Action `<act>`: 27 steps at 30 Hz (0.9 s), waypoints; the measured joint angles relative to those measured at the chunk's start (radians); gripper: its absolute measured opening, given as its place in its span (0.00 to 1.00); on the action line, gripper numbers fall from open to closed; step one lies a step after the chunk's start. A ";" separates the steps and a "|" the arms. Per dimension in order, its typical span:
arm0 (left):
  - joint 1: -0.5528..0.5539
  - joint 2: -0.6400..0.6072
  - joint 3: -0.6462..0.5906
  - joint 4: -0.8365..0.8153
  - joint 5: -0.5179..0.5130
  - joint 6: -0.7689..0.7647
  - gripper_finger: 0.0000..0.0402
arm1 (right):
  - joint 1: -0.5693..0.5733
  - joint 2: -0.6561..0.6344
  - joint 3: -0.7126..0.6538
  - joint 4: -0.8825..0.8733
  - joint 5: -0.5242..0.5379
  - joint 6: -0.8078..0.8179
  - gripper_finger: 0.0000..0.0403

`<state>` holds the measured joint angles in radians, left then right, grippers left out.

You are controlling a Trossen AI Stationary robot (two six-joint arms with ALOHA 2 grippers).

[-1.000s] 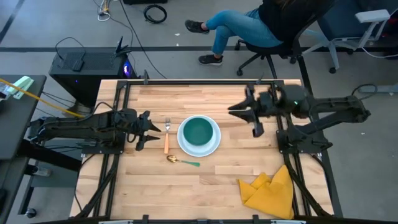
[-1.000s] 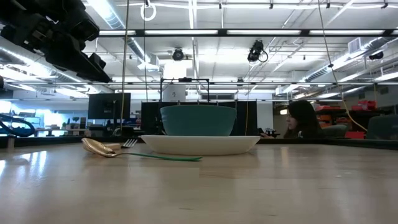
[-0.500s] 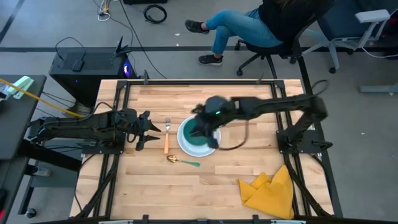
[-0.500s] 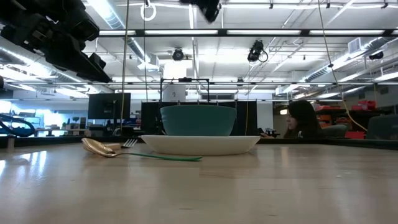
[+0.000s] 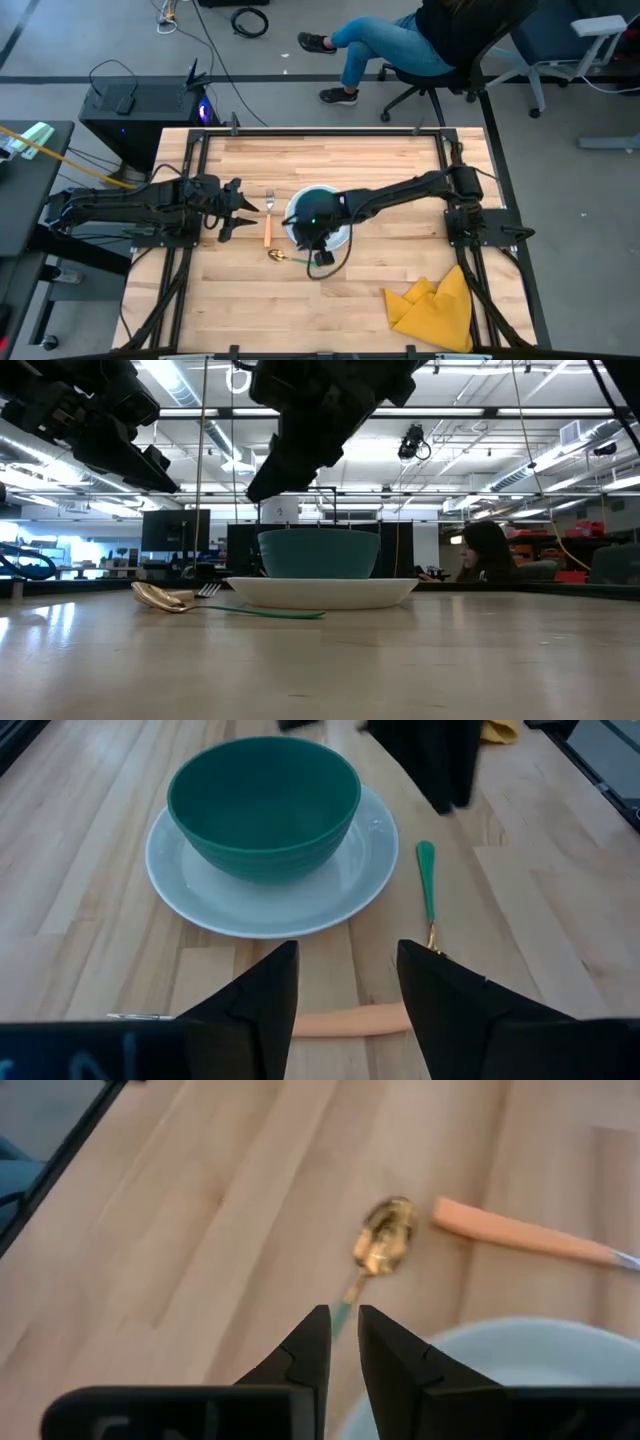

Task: Set table place
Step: Put the green spoon into the green bowl

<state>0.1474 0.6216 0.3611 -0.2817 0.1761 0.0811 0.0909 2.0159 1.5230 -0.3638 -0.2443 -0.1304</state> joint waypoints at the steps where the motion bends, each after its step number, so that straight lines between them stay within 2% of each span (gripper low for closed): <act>1: 0.000 0.000 0.000 0.001 0.000 0.000 0.45 | 0.009 0.010 0.000 0.020 0.000 -0.002 0.16; 6: 0.000 0.000 0.000 0.001 0.000 0.000 0.44 | 0.047 0.057 0.000 0.094 0.011 -0.003 0.16; 12: 0.000 0.000 0.000 0.001 0.000 0.000 0.45 | 0.070 0.087 0.001 0.110 0.191 0.002 0.16; 17: 0.000 0.000 0.000 0.000 0.000 0.000 0.44 | 0.078 0.116 0.001 0.121 0.270 0.065 0.16; 27: 0.000 0.000 0.000 0.010 0.000 0.000 0.45 | 0.085 0.118 0.001 0.110 0.276 0.139 0.16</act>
<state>0.1471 0.6212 0.3607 -0.2722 0.1762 0.0811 0.1756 2.1342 1.5242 -0.2537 0.0318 0.0085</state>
